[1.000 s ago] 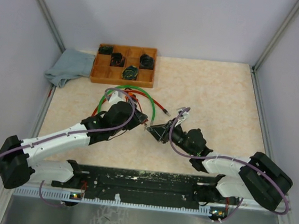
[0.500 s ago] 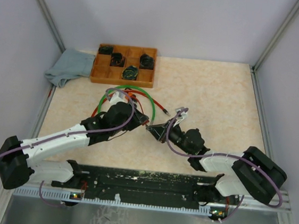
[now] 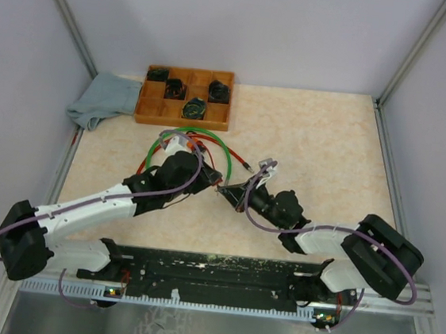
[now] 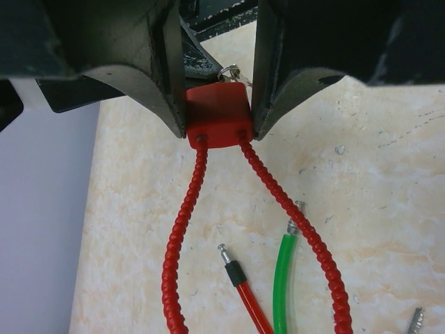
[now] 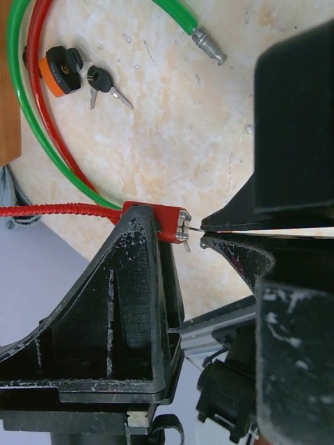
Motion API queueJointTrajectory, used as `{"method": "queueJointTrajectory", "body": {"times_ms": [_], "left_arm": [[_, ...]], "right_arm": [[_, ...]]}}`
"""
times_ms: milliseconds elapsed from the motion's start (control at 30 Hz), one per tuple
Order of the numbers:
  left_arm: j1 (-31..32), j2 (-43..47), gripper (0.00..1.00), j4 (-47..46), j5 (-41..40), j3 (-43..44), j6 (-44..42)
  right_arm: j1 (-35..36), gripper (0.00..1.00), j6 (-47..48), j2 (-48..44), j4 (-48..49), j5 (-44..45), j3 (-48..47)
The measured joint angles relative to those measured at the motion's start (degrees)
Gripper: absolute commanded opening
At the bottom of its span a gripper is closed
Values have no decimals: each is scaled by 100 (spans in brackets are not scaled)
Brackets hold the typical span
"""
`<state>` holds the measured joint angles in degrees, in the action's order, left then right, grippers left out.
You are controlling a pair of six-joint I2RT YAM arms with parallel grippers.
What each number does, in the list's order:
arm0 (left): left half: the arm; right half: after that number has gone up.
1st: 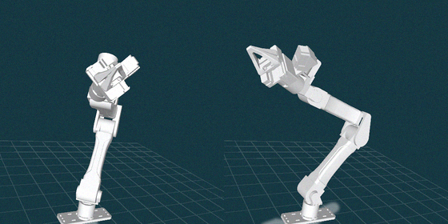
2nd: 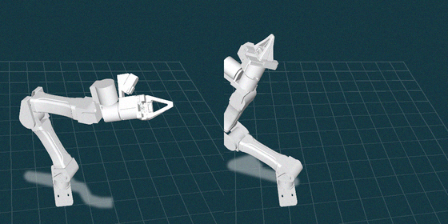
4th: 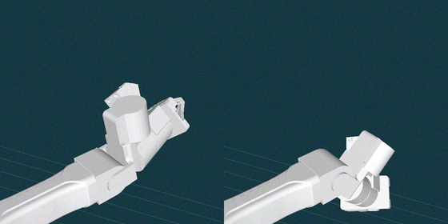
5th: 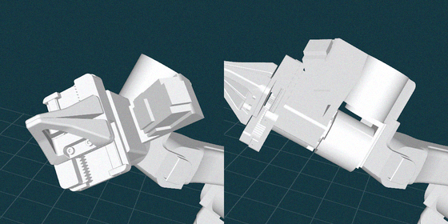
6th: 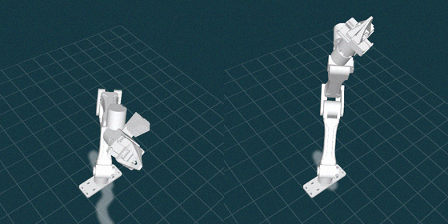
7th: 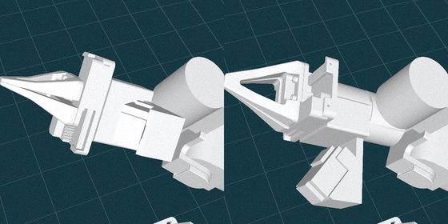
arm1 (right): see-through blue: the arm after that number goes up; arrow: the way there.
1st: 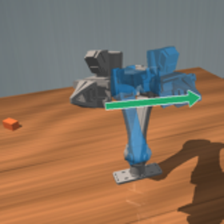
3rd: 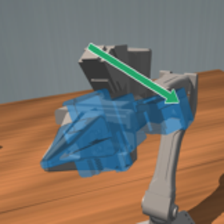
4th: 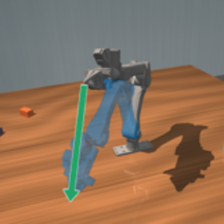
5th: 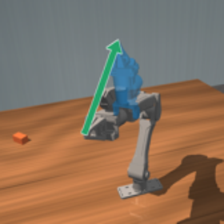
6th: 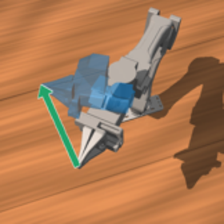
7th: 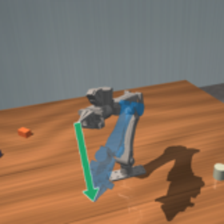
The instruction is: Unlock with the key
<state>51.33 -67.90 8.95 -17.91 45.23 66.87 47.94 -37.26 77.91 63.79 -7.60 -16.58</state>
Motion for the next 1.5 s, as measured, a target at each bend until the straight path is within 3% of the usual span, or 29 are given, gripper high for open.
{"method": "queueJointTrajectory", "body": {"times_ms": [200, 367, 700, 933, 1367, 1500], "left_arm": [[48, -168, 0, -129, -184, 0, -160], [96, -153, 0, -487, -328, -195, -308], [153, 1091, 0, -2920, -221, -1952, -671], [190, 1670, 0, -4518, 63, -2889, -1182], [177, 2004, 0, -5571, 719, -3220, -2479], [173, 2052, 0, -5560, 835, -3220, -2726]], "right_arm": [[0, 0, 278, 0, -400, 35, -186], [-129, 0, 120, 243, -162, -127, -232], [-588, 0, -1751, 1045, 1488, -1176, -184], [-588, 0, -3032, 1259, 1950, -1456, -192], [-713, 0, -4107, 1290, 2153, -1937, -376], [-745, 18, -4164, 1300, 2168, -2065, -382]]}}
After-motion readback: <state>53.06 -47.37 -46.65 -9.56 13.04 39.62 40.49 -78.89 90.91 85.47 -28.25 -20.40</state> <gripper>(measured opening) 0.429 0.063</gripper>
